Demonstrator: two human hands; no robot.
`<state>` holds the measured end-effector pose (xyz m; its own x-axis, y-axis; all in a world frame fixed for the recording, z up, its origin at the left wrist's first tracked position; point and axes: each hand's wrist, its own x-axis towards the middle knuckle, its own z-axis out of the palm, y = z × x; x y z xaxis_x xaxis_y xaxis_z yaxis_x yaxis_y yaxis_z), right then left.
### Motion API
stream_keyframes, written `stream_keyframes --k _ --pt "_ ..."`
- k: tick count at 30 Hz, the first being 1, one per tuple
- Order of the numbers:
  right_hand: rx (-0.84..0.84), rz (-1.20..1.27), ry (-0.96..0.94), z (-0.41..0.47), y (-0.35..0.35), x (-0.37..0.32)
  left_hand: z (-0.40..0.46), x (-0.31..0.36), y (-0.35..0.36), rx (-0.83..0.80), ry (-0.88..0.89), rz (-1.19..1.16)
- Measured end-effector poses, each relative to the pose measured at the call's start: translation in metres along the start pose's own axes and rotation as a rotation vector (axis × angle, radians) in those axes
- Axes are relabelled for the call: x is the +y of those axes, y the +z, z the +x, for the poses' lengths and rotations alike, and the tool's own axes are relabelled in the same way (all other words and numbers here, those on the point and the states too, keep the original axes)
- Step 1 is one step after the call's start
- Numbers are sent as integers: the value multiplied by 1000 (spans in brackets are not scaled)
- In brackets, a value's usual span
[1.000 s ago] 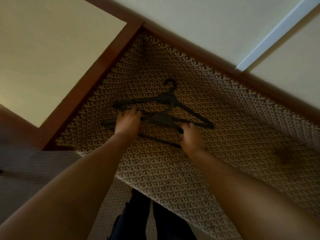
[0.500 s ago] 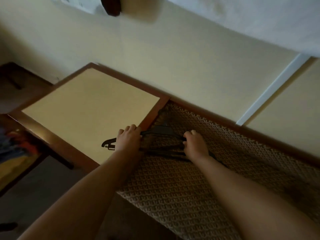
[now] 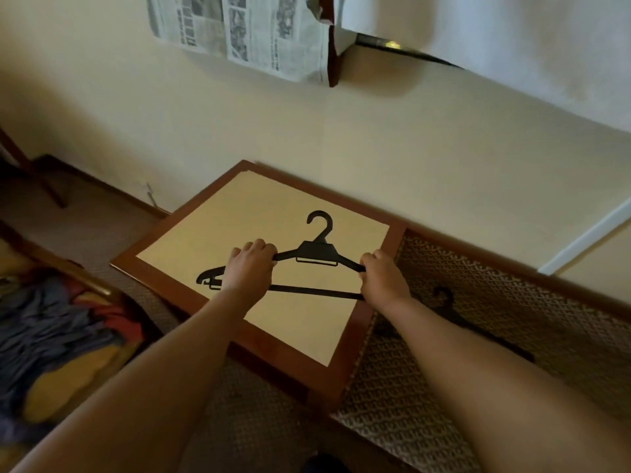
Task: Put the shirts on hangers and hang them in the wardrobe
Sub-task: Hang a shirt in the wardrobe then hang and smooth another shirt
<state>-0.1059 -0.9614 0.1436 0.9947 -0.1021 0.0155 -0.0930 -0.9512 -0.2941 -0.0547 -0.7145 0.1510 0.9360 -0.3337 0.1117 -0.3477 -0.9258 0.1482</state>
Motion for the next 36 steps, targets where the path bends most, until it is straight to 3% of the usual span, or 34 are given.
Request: stream_keyframes --k 8,16,23,36 --pt "19 5 12 66 47 -43 51 -75 17 -43 22 -13" --pt "43 97 153 153 98 -53 171 -133 55 -186 103 -61" --pt "-5 87 370 188 112 -33 245 -122 92 -264 256 -122" --pt "-21 10 442 245 117 -6 310 -117 129 -343 276 -140"
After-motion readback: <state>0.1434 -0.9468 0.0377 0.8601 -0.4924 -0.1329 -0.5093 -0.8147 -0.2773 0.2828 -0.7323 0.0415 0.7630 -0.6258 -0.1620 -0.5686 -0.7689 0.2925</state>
